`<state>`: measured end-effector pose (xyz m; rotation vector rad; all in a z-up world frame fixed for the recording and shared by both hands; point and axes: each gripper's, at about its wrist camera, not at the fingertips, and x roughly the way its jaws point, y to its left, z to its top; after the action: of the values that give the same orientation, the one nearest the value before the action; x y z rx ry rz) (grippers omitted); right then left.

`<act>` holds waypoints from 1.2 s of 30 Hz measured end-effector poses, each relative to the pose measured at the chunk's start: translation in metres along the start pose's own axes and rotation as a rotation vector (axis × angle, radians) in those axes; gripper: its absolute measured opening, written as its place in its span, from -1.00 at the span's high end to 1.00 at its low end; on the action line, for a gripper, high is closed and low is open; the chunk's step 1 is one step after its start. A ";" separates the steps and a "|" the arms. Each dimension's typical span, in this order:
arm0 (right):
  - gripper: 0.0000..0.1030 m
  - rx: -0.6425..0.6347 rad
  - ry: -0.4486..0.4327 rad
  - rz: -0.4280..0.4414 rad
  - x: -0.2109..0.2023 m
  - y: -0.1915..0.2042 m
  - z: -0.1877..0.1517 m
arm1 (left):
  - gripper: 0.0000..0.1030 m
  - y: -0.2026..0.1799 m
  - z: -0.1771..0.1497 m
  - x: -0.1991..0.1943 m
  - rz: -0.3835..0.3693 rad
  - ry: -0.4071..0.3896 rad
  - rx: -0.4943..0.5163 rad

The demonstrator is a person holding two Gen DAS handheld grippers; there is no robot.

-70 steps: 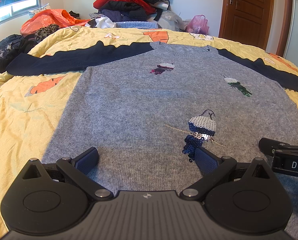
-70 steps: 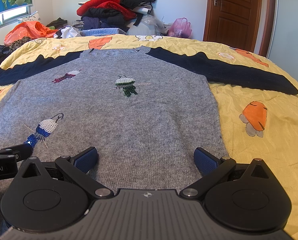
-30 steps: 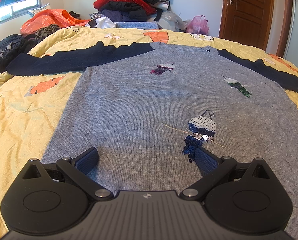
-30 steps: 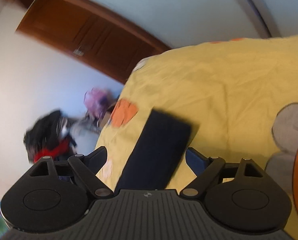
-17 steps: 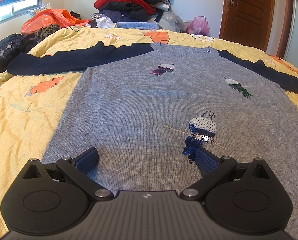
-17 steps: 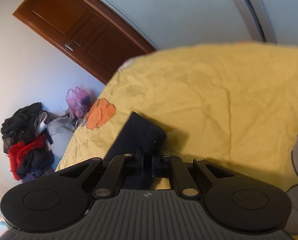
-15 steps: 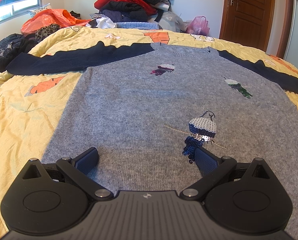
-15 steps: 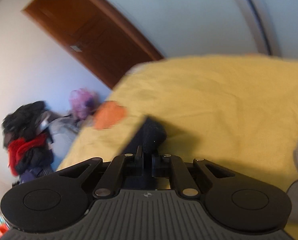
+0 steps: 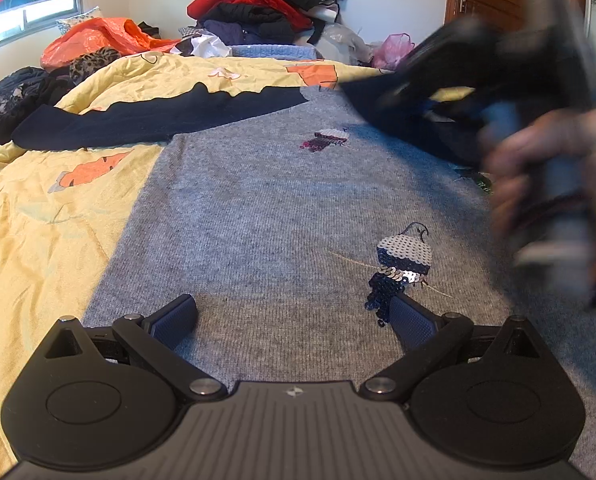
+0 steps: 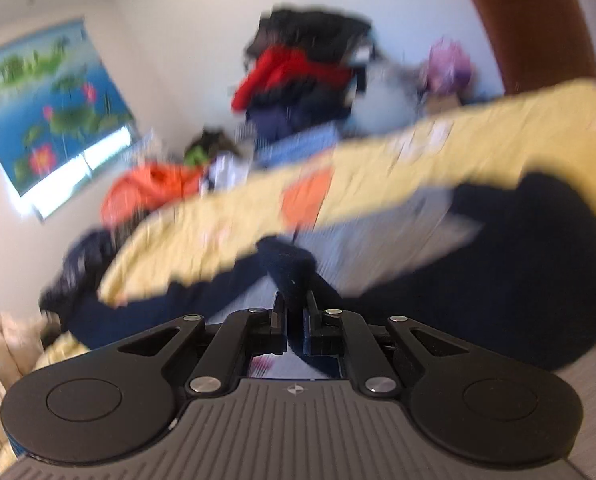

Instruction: Fold small clothes

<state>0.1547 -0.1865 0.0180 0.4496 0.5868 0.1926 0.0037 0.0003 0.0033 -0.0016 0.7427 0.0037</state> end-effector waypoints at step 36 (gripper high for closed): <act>-0.69 0.221 -0.112 0.038 -0.120 -0.099 -0.061 | 0.87 0.011 0.136 0.112 -0.252 0.061 -0.366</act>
<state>0.0263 -0.2887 -0.0133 0.6820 0.4917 0.1385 0.1784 0.0117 0.0281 -0.4459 0.7901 -0.1013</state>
